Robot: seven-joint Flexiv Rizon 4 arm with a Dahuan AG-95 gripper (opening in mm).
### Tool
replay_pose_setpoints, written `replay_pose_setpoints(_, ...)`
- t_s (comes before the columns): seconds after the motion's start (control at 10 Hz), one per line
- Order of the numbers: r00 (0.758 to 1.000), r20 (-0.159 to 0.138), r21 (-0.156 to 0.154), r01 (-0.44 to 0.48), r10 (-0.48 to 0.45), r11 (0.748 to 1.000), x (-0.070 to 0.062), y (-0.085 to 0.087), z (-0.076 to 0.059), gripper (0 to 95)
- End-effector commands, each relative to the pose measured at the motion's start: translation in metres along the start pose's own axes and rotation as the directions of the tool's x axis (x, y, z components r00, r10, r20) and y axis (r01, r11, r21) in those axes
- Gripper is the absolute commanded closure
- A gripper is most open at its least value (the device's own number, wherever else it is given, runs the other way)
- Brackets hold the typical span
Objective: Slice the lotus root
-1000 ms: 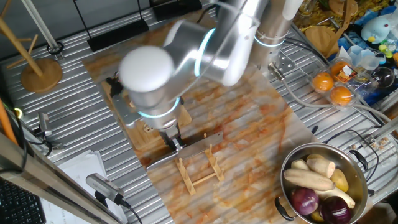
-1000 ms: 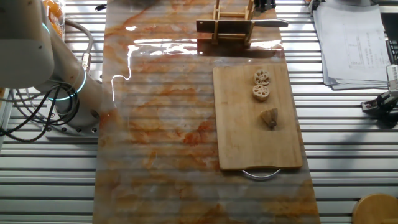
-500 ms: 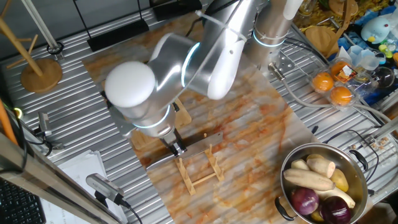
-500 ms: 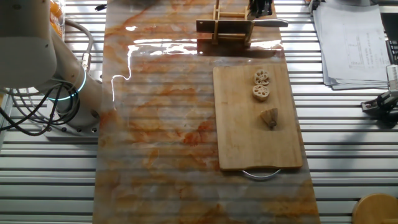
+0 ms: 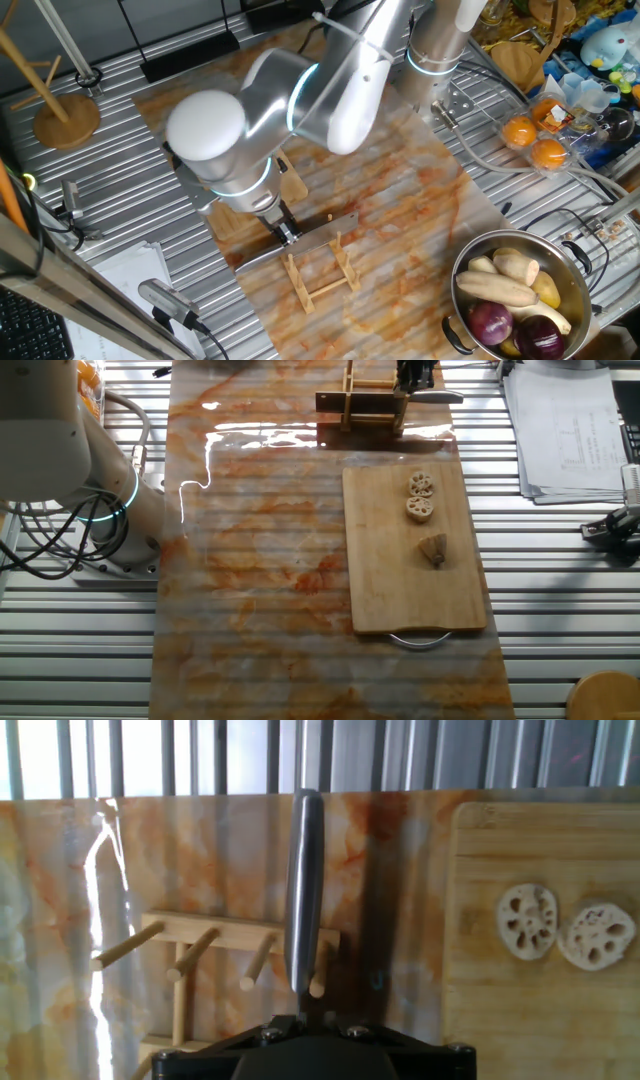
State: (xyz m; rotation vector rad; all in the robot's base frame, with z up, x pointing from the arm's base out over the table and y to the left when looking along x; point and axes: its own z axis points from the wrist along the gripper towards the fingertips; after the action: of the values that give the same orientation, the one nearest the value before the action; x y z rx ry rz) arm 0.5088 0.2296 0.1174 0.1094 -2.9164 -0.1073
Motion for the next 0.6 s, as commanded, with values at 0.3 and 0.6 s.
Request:
replay_pose_setpoints(0.3, 1.0, -0.002, 0.006, 0.0, 0.0, 1.0, 0.0006, -0.0001, 0.0, 76.0)
replay_pose_setpoints(0.6, 0.999, 0.05, 0.058, 0.013, -0.016, 0.998, 0.0006, -0.0001, -0.0001, 76.0)
